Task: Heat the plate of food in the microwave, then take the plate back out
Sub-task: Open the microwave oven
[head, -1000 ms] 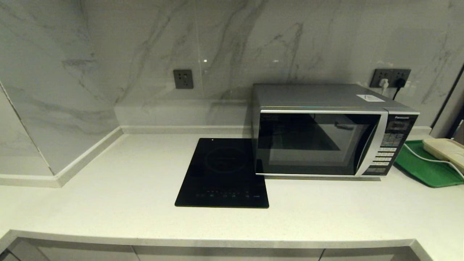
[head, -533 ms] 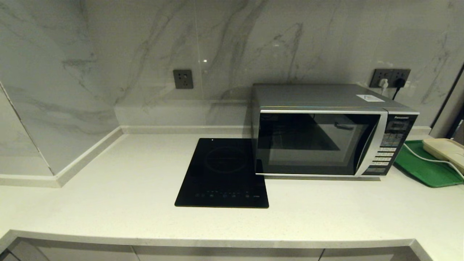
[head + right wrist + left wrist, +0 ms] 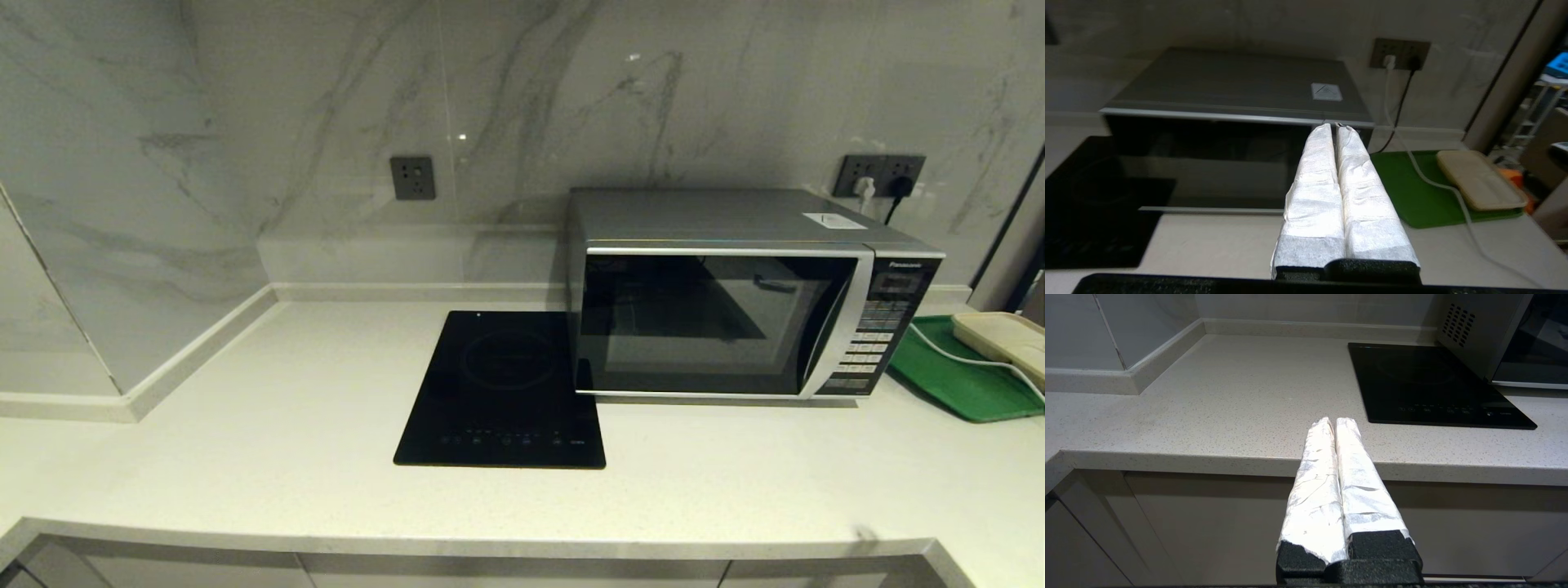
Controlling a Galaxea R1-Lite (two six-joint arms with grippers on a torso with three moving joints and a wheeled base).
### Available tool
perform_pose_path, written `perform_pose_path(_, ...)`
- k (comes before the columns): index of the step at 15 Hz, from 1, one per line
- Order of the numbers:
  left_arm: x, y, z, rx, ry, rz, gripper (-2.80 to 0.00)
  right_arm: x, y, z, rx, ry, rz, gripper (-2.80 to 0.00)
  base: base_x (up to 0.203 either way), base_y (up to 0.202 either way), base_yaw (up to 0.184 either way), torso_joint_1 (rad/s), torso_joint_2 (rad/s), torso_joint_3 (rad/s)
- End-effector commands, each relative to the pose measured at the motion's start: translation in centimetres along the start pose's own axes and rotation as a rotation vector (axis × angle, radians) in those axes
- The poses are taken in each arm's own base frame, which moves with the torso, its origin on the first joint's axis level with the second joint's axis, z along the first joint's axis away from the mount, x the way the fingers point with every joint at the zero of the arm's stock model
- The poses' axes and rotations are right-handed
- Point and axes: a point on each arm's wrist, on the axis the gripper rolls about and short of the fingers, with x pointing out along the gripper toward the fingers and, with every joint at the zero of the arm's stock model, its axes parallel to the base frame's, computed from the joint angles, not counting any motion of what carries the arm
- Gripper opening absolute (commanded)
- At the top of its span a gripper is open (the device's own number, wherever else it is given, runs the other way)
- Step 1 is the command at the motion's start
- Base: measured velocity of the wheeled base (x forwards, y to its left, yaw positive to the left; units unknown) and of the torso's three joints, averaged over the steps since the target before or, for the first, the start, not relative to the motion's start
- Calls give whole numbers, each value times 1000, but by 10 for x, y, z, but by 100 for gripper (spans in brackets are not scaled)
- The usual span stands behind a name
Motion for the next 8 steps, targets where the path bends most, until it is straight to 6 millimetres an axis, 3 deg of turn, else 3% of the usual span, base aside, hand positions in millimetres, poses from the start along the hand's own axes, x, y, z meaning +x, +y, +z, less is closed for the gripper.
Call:
perform_pose_path(1,0,0,0,0,0,0,-280,111,14,0,-51,158,-79,-280,0,0,0,0,0,0)
perform_pose_path(3,0,0,0,-1,0,0,-280,163,21,-13,-84,234,-179,-280,0,0,0,0,0,0)
perform_pose_path(5,0,0,0,-2,0,0,-280,199,30,-34,-93,308,-277,-280,0,0,0,0,0,0)
perform_pose_path(8,0,0,0,0,0,0,-280,212,65,-60,-126,378,-426,-280,0,0,0,0,0,0)
